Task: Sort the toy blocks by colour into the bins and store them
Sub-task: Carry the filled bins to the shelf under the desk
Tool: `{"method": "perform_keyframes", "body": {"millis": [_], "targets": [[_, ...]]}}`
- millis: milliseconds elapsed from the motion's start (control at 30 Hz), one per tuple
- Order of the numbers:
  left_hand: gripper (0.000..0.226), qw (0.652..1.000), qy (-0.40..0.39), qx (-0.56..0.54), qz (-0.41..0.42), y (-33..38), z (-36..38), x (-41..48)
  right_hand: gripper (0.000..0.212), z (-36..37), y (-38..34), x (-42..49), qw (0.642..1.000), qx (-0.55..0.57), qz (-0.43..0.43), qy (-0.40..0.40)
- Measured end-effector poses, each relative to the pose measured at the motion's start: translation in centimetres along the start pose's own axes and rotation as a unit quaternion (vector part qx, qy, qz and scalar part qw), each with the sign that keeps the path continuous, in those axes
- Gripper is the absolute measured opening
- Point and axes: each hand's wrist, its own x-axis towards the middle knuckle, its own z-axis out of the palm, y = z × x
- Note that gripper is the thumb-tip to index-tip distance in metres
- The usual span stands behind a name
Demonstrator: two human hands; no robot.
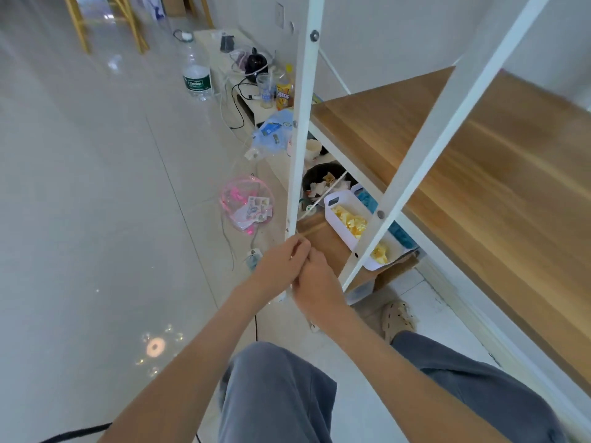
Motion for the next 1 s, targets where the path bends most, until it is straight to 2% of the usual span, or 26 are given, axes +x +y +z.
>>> {"method": "perform_keyframes", "body": {"millis": [100, 267, 400, 500, 567, 667, 733, 800, 900, 1000], "targets": [[0.028, 0.998, 0.011, 0.041, 0.049, 0.7, -0.7, -2.6, 0.030, -2.1, 0.9, -2.1, 0.997, 0.042, -0.044, 0.056], [0.026, 0.997, -0.018, 0.004, 0.069, 3.2, -0.5, -5.3, 0.011, -8.5, 1.6, -5.6, 0.992, 0.017, -0.051, 0.115], [0.023, 0.990, -0.065, 0.024, 0.121, 7.1, 0.5, -6.9, 0.019, -13.6, 2.4, -8.8, 0.991, 0.035, -0.039, 0.124], [0.022, 0.982, -0.086, 0.050, 0.161, 11.3, 0.9, -8.3, 0.017, -16.3, 4.1, -10.8, 0.982, 0.036, -0.010, 0.183], [0.023, 0.979, -0.061, 0.073, 0.180, 14.0, 1.5, -9.0, 0.016, -17.8, 5.0, -12.1, 0.980, 0.058, -0.005, 0.192], [0.022, 0.973, 0.020, 0.113, 0.199, 16.8, 3.1, -8.9, 0.015, -19.2, 5.6, -13.3, 0.980, 0.050, 0.000, 0.195], [0.024, 0.966, 0.045, 0.126, 0.220, 18.9, 4.7, -8.6, 0.013, -20.8, 6.8, -14.0, 0.973, 0.049, 0.029, 0.222], [0.025, 0.962, 0.049, 0.144, 0.227, 20.8, 6.3, -8.2, 0.024, -22.3, 8.4, -14.6, 0.972, 0.036, 0.083, 0.217], [0.027, 0.962, 0.046, 0.143, 0.227, 23.7, 8.9, -8.1, 0.047, -23.9, 10.3, -15.7, 0.979, -0.014, 0.127, 0.158], [0.028, 0.957, 0.025, 0.146, 0.248, 26.0, 11.3, -8.3, 0.048, -24.2, 11.9, -16.6, 0.978, -0.023, 0.134, 0.155]]}}
